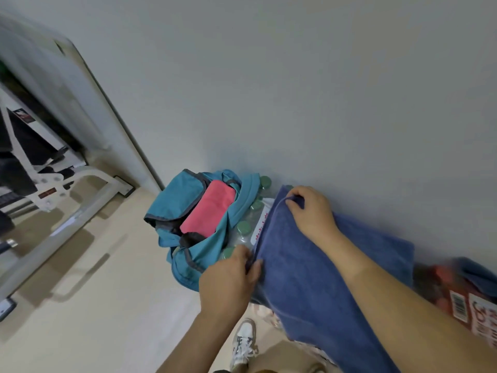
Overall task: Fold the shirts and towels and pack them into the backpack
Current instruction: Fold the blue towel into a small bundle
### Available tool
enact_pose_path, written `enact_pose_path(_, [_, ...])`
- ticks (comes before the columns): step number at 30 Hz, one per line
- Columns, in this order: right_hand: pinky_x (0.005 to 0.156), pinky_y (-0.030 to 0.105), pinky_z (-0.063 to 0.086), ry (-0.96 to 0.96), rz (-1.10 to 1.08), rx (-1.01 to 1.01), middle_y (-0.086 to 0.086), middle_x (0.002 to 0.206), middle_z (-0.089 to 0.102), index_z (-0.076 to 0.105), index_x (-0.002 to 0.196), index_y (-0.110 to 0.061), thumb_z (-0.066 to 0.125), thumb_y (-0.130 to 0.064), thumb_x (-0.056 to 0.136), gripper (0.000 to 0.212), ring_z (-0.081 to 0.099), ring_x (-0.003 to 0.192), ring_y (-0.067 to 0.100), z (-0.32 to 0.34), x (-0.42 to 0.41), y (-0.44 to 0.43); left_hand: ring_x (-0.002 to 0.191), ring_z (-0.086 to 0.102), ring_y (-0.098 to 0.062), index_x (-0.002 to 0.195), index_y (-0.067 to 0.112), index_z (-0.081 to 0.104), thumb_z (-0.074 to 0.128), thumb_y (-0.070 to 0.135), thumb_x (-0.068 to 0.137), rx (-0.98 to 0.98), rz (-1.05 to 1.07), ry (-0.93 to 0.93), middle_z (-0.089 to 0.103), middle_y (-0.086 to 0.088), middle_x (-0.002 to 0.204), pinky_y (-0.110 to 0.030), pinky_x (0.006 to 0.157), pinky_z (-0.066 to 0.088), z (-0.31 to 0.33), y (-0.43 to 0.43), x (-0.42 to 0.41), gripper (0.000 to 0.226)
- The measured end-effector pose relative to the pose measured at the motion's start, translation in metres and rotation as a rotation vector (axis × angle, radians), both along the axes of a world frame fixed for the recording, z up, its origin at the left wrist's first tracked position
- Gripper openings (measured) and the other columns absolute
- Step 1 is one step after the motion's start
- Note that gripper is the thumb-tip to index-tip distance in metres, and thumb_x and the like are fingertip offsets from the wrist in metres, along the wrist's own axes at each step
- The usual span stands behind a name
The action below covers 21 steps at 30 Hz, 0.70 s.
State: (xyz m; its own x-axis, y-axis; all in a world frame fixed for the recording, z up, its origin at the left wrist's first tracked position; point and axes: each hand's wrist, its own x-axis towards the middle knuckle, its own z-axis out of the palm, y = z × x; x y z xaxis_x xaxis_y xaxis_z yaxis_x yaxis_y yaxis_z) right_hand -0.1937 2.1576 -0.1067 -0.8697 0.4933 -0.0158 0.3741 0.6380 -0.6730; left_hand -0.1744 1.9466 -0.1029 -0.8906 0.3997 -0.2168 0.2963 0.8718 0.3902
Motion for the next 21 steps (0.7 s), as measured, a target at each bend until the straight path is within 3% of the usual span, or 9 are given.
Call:
enact_pose_path(3, [0.075, 0.016, 0.034, 0.011, -0.027, 0.030, 0.003, 0.097, 0.064, 0.064, 0.092, -0.013, 0.057, -0.008, 0.090, 0.009, 0.055, 0.088, 0.015, -0.008, 0.002, -0.001, 0.082, 0.063, -0.024, 0.097, 0.025, 0.051, 0.041, 0.047, 0.092, -0.043, -0.009, 0.061, 0.068, -0.001, 0.087, -0.034, 0.065, 0.049, 0.004, 0.008, -0.007, 0.025])
enact_pose_path(6, [0.080, 0.021, 0.038, 0.020, -0.049, 0.090, 0.009, 0.104, 0.065, 0.065, 0.103, -0.006, 0.054, -0.006, 0.091, 0.017, 0.058, 0.093, 0.022, -0.013, 0.003, -0.001, 0.080, 0.063, -0.023, 0.101, 0.026, 0.055, 0.047, 0.032, 0.091, 0.121, -0.048, 0.056, 0.068, 0.000, 0.087, -0.036, 0.065, 0.049, -0.002, -0.002, -0.012, 0.014])
enact_pose_path(10, [0.080, 0.026, 0.041, 0.005, -0.061, 0.089, 0.008, 0.103, 0.064, 0.065, 0.104, -0.007, 0.052, -0.009, 0.092, 0.017, 0.057, 0.094, 0.023, -0.013, -0.001, -0.003, 0.075, 0.061, -0.017, 0.117, 0.036, 0.052, 0.058, 0.026, 0.088, 0.166, -0.227, 0.110, 0.060, 0.010, 0.091, -0.032, 0.056, 0.050, -0.013, -0.031, -0.018, 0.032])
enact_pose_path(12, [0.078, 0.024, 0.041, 0.001, -0.076, 0.050, 0.006, 0.102, 0.064, 0.066, 0.102, -0.008, 0.053, -0.011, 0.093, 0.016, 0.057, 0.093, 0.021, -0.013, -0.003, -0.002, 0.074, 0.059, -0.017, 0.118, 0.034, 0.055, 0.058, 0.023, 0.088, 0.163, -0.224, 0.123, 0.054, 0.009, 0.092, -0.031, 0.056, 0.050, -0.014, -0.039, -0.023, 0.032])
enact_pose_path(15, [0.074, 0.014, 0.034, 0.041, -0.091, -0.041, -0.001, 0.098, 0.064, 0.067, 0.100, -0.012, 0.055, -0.012, 0.093, 0.014, 0.054, 0.088, 0.012, -0.006, -0.003, -0.002, 0.078, 0.060, -0.015, 0.106, 0.026, 0.065, 0.047, 0.023, 0.087, 0.288, -0.211, 0.199, 0.060, 0.007, 0.094, -0.026, 0.063, 0.050, -0.003, -0.025, -0.026, 0.027])
enact_pose_path(17, [0.075, 0.013, 0.036, 0.090, -0.106, -0.149, -0.007, 0.091, 0.064, 0.068, 0.095, -0.016, 0.057, -0.011, 0.092, 0.012, 0.055, 0.084, 0.009, 0.001, -0.001, -0.001, 0.089, 0.058, -0.014, 0.114, 0.026, 0.061, 0.054, 0.026, 0.087, 0.352, -0.217, 0.153, 0.062, 0.007, 0.102, -0.020, 0.074, 0.042, 0.005, 0.000, -0.027, 0.027])
enact_pose_path(19, [0.078, 0.023, 0.046, 0.154, -0.121, -0.283, -0.013, 0.080, 0.065, 0.066, 0.083, -0.024, 0.061, -0.009, 0.090, 0.018, 0.059, 0.079, 0.009, 0.007, 0.002, 0.003, 0.101, 0.053, -0.016, 0.131, 0.024, 0.047, 0.061, 0.035, 0.086, 0.388, -0.206, -0.011, 0.060, 0.006, 0.114, -0.023, 0.081, 0.038, 0.009, 0.027, -0.028, 0.048])
enact_pose_path(21, [0.077, 0.032, 0.052, 0.196, -0.140, -0.409, -0.015, 0.071, 0.064, 0.065, 0.076, -0.030, 0.062, -0.006, 0.088, 0.027, 0.060, 0.075, 0.009, 0.013, 0.006, 0.008, 0.100, 0.056, -0.018, 0.135, 0.025, 0.038, 0.063, 0.039, 0.084, 0.384, -0.168, -0.140, 0.061, 0.006, 0.111, -0.029, 0.078, 0.042, 0.008, 0.046, -0.029, 0.059])
